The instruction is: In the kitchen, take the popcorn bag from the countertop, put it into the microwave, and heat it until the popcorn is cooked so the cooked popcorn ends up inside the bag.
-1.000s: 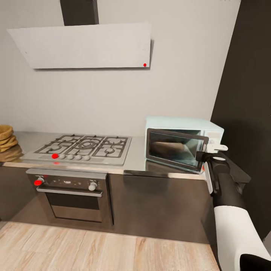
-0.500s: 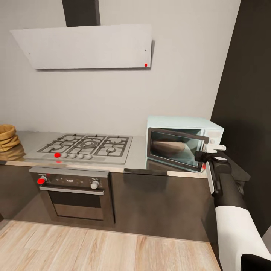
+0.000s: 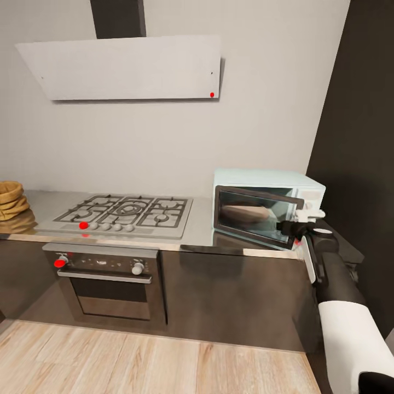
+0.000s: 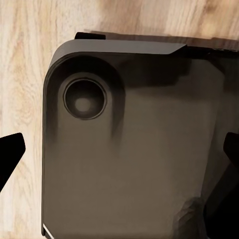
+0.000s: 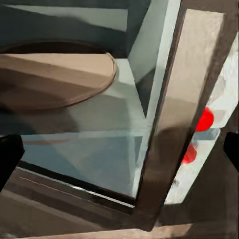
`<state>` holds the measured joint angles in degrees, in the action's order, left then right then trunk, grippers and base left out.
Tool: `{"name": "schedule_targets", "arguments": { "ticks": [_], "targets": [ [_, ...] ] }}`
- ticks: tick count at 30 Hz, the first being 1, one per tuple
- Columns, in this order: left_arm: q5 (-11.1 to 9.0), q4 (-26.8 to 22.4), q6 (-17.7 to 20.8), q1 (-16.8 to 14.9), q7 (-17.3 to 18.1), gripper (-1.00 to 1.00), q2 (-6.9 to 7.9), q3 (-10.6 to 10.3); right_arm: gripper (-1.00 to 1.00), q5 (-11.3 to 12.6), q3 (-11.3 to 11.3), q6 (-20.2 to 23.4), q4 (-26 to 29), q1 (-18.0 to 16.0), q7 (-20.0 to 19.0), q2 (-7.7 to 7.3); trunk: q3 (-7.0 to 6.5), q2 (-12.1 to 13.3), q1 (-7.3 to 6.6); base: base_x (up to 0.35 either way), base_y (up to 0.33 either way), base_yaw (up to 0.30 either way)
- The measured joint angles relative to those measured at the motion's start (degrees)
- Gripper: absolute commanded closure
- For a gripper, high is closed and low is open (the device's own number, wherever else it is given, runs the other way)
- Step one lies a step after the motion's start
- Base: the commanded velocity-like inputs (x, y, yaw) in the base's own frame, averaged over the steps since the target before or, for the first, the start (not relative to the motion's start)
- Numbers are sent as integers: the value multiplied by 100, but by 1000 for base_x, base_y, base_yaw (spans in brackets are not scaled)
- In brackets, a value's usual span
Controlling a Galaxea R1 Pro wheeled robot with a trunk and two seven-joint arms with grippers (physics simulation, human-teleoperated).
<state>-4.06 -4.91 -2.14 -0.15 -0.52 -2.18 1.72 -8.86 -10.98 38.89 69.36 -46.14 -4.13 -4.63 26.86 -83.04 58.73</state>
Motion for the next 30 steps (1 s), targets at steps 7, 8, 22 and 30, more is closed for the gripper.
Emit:
{"name": "schedule_targets", "arguments": {
  "ticks": [7,8,22,30],
  "targets": [
    [0,-3,0,0,-2,-100,0,0,-100,16,0,-59,-764,42,-1271,-1352,0,0,0,0,0,0],
    [0,-3,0,0,-1,-100,-2,0,-100,-30,0,-66,-976,163,-1319,-1443,1,0,0,0,0,0],
    [0,-2,0,-1,0,-100,-9,0,-100,-337,-454,-717,-1712,417,-1242,-1737,0,0,0,0,0,0],
    [-14,7,-1,-1,4,-100,-6,-16,-100,-326,-479,-706,-1044,417,-1237,-1621,0,0,-3,161,0,0]
  ]
}}
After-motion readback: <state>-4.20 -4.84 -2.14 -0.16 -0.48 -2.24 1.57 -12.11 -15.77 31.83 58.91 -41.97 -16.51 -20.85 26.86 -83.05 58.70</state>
